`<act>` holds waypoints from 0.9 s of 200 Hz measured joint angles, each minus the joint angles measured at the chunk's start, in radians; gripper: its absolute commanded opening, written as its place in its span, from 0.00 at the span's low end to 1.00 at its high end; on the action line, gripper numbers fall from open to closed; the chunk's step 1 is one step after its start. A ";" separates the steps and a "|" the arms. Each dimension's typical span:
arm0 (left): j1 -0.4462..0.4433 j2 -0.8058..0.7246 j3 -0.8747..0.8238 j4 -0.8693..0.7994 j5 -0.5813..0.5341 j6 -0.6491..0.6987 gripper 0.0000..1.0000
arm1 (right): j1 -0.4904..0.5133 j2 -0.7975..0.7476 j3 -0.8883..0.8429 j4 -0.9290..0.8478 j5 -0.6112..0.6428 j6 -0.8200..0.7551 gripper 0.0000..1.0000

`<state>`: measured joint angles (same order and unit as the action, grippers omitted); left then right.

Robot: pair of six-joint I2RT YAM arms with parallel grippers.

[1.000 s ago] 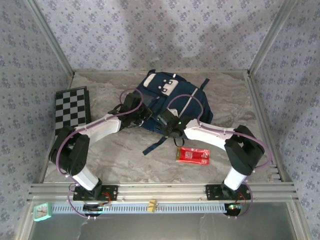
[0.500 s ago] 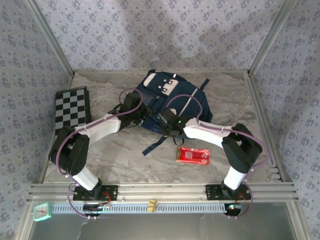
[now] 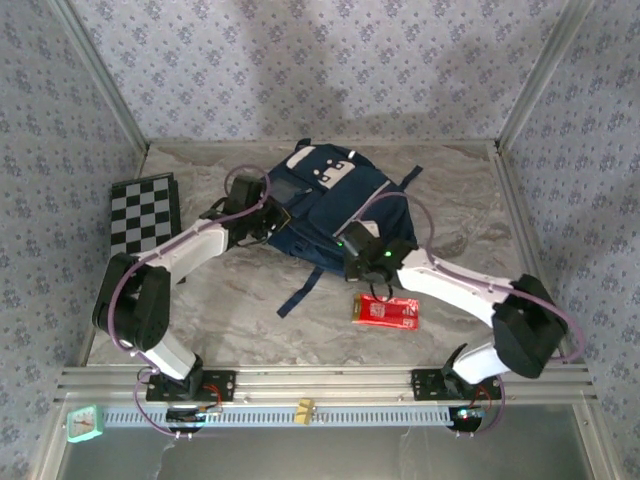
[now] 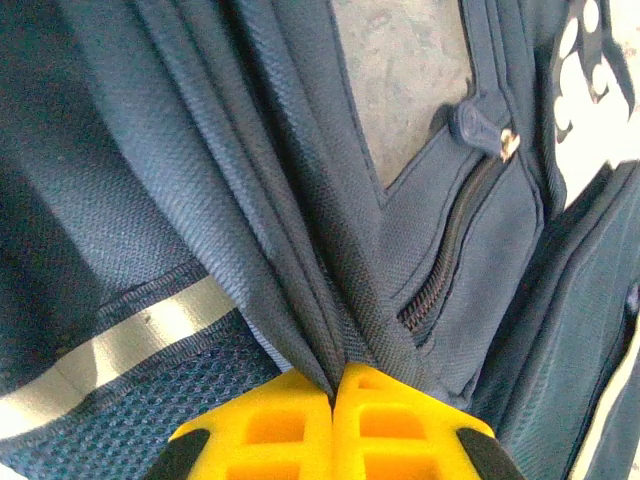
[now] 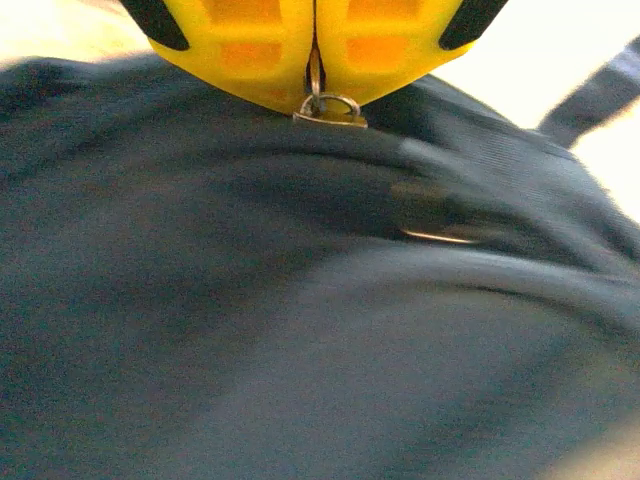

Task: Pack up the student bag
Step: Zip the student bag at the top-center of the table.

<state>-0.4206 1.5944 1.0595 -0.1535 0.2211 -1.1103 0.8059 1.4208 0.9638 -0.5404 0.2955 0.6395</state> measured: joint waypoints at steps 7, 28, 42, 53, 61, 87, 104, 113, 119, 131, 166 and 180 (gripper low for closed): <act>0.017 0.006 0.015 -0.016 0.008 0.018 0.00 | -0.015 -0.030 -0.018 -0.010 0.005 -0.001 0.01; 0.041 0.060 0.100 -0.072 0.059 0.079 0.00 | -0.035 -0.095 -0.034 -0.016 0.017 -0.004 0.00; 0.049 0.117 0.174 -0.106 0.101 0.121 0.00 | -0.036 -0.122 -0.033 -0.015 0.024 -0.012 0.00; 0.059 0.178 0.245 -0.122 0.136 0.156 0.00 | -0.034 -0.128 -0.031 -0.004 0.013 -0.029 0.00; 0.066 0.224 0.302 -0.137 0.157 0.182 0.00 | -0.028 -0.126 -0.030 0.014 -0.005 -0.039 0.00; 0.091 0.389 0.513 -0.175 0.200 0.270 0.02 | -0.013 -0.050 0.029 0.073 -0.068 -0.046 0.00; 0.119 0.457 0.597 -0.164 0.232 0.315 0.13 | -0.011 0.036 0.098 0.114 -0.103 -0.046 0.00; 0.138 0.468 0.604 -0.152 0.254 0.332 0.20 | -0.010 0.075 0.130 0.125 -0.110 -0.045 0.00; 0.154 0.468 0.599 -0.148 0.262 0.336 0.25 | -0.007 0.099 0.153 0.126 -0.109 -0.045 0.00; 0.189 0.443 0.546 -0.106 0.267 0.332 0.36 | -0.003 0.139 0.200 0.111 -0.108 -0.041 0.00; 0.236 0.201 0.193 -0.019 0.266 0.229 0.48 | -0.004 0.159 0.222 0.103 -0.106 -0.020 0.00; 0.190 0.087 0.052 0.043 0.261 0.145 0.51 | -0.002 0.159 0.222 0.103 -0.104 -0.005 0.00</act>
<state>-0.2310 1.6810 1.1118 -0.1108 0.4824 -0.9657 0.8043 1.5803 1.1854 -0.4377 0.1913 0.6346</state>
